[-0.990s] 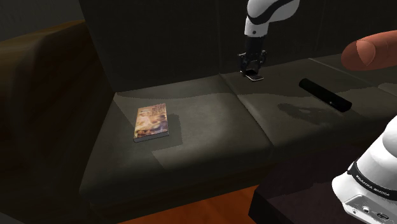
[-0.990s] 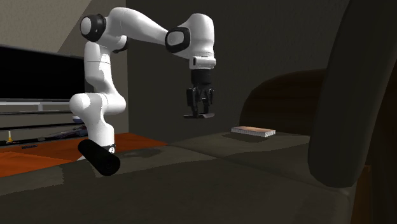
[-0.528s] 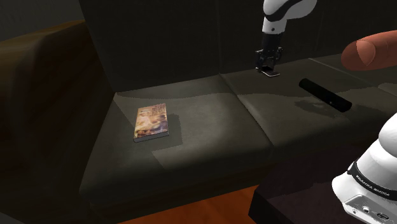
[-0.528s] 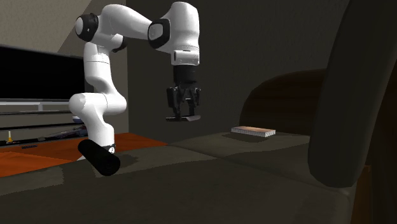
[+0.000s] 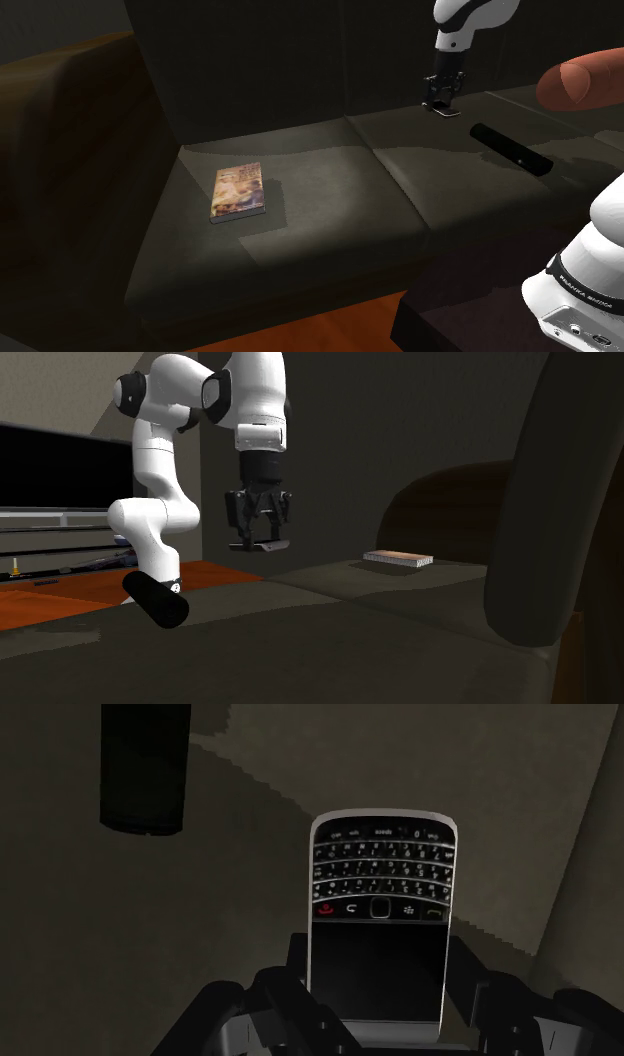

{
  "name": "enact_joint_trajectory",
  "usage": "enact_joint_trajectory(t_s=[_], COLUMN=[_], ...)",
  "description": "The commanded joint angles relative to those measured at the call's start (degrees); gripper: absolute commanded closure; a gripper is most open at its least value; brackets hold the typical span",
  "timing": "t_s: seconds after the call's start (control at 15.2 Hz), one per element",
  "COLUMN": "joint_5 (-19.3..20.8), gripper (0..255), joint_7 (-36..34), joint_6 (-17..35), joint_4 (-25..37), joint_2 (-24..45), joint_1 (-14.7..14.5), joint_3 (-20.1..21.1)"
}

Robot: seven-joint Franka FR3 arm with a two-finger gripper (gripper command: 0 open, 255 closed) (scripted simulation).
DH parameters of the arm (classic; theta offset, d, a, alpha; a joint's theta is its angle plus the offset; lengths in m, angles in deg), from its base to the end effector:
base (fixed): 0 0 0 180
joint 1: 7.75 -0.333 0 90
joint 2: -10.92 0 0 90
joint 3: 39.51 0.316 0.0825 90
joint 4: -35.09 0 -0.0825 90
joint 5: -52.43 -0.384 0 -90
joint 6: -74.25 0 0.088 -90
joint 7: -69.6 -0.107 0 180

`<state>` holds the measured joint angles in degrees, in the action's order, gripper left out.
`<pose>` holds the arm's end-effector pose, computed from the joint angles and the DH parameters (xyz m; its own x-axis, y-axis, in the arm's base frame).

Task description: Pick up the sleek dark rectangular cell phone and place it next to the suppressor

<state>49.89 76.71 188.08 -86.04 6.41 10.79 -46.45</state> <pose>0.4706 -0.2222 0.4448 0.9426 -0.3310 -0.0433 -0.3331 -0.9413 -0.0549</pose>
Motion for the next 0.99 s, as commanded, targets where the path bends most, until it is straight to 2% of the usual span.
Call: enact_joint_trajectory(t_s=[0.0,0.92], joint_5=[-0.1,-1.1], gripper=[255,255], joint_7=[0.4,1.5], joint_6=[1.4,12.0], joint_4=[-0.9,-6.8], joint_2=[0.5,5.3], joint_1=[0.1,0.1], joint_3=[-0.1,-0.2])
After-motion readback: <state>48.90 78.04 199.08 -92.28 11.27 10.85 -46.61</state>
